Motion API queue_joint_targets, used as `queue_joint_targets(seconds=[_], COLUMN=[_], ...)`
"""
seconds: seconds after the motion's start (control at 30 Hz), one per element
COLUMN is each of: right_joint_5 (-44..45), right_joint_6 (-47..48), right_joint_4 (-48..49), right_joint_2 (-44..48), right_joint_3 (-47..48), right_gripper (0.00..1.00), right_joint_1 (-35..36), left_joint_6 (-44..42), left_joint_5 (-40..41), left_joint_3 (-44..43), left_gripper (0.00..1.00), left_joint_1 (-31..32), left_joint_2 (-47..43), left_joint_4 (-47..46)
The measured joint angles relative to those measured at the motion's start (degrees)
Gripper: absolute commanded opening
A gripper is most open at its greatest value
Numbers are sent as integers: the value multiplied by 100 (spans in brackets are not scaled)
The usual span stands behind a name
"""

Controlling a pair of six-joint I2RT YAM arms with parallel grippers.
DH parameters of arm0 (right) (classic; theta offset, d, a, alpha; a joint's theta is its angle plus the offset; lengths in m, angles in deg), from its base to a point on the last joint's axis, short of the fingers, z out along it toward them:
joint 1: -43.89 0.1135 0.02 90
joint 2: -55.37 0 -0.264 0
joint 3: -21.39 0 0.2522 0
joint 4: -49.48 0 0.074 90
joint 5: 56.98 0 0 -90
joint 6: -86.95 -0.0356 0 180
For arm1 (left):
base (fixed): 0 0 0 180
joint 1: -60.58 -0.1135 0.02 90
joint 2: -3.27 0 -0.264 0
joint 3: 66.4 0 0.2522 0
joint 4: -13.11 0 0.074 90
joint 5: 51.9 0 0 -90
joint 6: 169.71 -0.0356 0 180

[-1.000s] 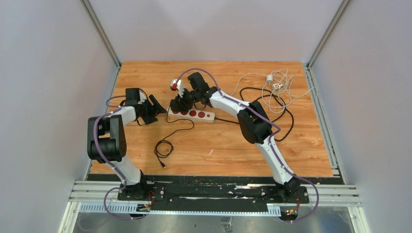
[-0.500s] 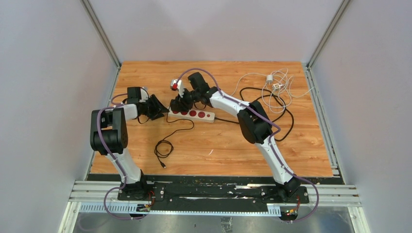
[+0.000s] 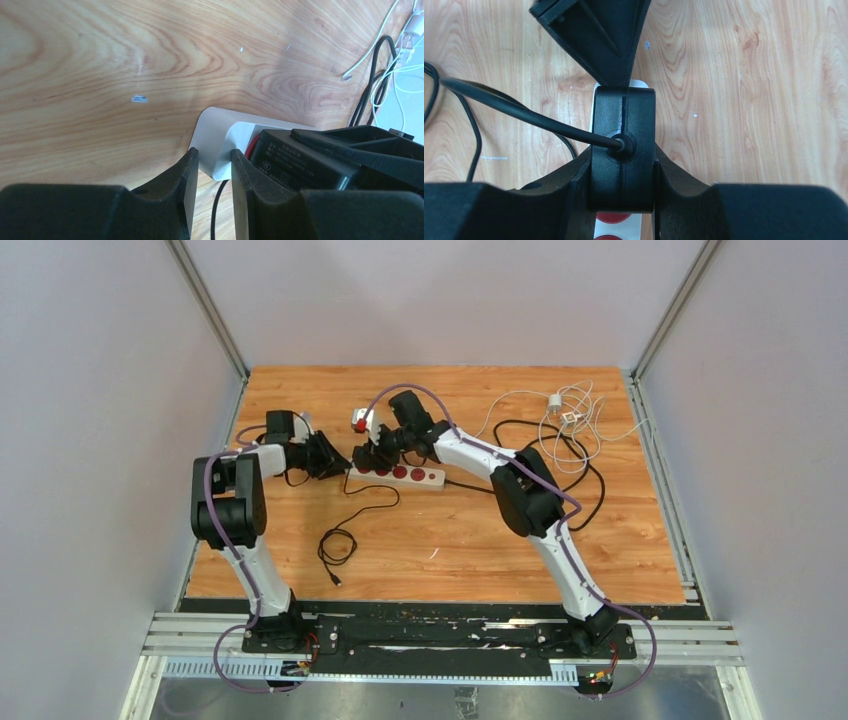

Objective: Pull the plug off the socket

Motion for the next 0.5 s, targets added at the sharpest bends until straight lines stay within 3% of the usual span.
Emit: queue_joint_targets(seconds=[0.33,0.5], right_joint_5=[181,291], right_joint_6=[619,-28], right_joint_4=[0,4], right_joint_2=[243,238], right_joint_3=[-337,-306], right_gripper=[0,0], right_joint_1=[42,28], left_joint_6=[-7,9], left_joint_5=[-59,-57], left_joint_3=[-144,-149], left_gripper=[20,17], left_joint_1=[103,105], left_joint_2=[83,94], left_joint_4=[111,83])
